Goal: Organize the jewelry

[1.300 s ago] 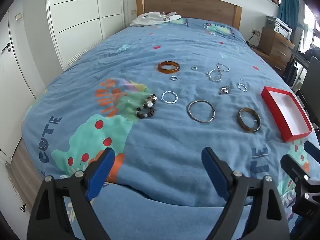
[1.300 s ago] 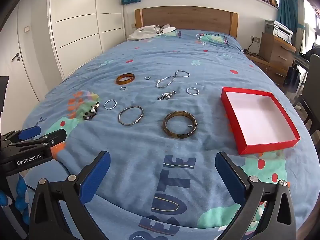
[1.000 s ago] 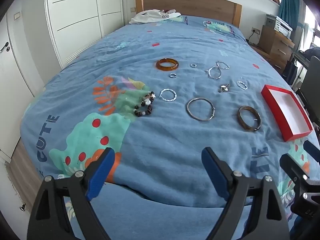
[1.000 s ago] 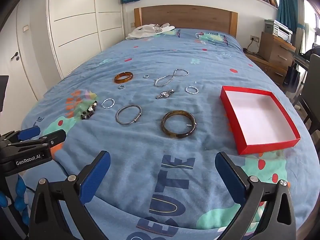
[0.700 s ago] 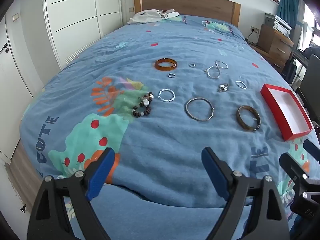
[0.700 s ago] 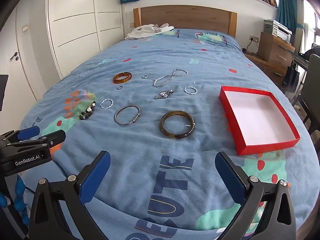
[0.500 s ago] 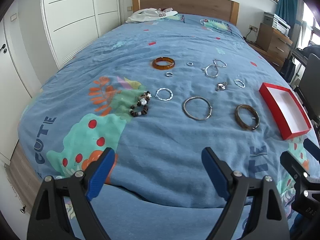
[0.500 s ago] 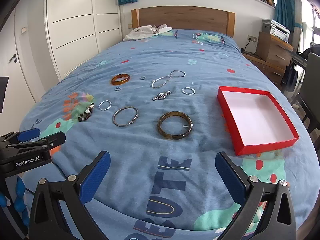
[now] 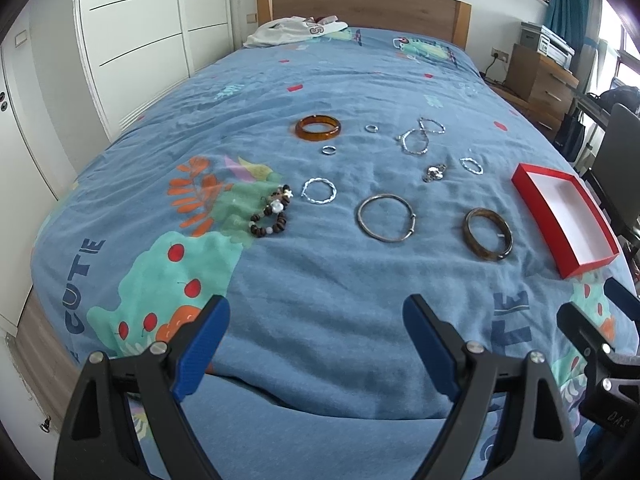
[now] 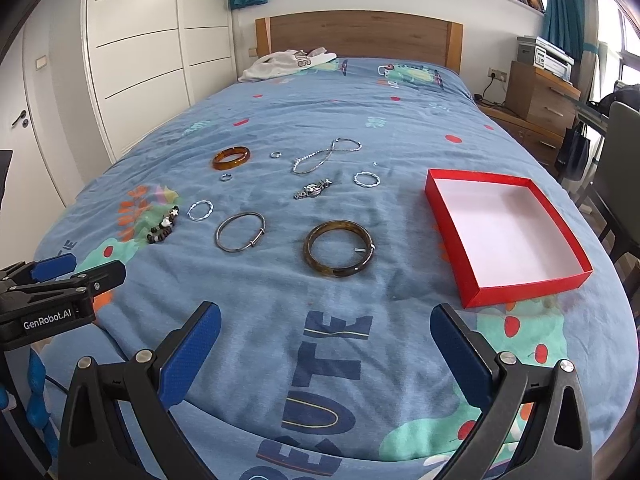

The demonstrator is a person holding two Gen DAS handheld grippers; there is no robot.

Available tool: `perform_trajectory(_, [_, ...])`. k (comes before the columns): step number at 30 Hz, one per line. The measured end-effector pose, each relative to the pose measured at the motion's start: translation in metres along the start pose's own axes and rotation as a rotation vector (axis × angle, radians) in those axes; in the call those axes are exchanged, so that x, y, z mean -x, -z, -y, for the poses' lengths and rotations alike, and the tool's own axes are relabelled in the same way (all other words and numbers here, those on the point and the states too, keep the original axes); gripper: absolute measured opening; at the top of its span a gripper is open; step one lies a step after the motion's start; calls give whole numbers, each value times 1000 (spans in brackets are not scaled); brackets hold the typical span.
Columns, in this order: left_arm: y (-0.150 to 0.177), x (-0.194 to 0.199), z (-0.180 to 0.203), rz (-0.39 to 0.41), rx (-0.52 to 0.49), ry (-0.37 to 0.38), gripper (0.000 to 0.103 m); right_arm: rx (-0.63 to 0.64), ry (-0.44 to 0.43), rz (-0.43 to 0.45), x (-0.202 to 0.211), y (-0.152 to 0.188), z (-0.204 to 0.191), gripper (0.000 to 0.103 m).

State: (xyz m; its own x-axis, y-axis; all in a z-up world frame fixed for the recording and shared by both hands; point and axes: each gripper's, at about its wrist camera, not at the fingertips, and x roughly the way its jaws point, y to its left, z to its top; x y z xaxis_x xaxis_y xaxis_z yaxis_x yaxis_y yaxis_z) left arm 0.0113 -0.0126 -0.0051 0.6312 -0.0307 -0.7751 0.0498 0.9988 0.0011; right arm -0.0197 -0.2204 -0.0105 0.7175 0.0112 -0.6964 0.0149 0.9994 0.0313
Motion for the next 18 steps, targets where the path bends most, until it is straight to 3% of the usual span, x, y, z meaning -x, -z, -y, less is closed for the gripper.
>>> perform_trajectory(18, [-3,-7,16,-2,-66,33,88,-29,49,-17,-4,5,15,102])
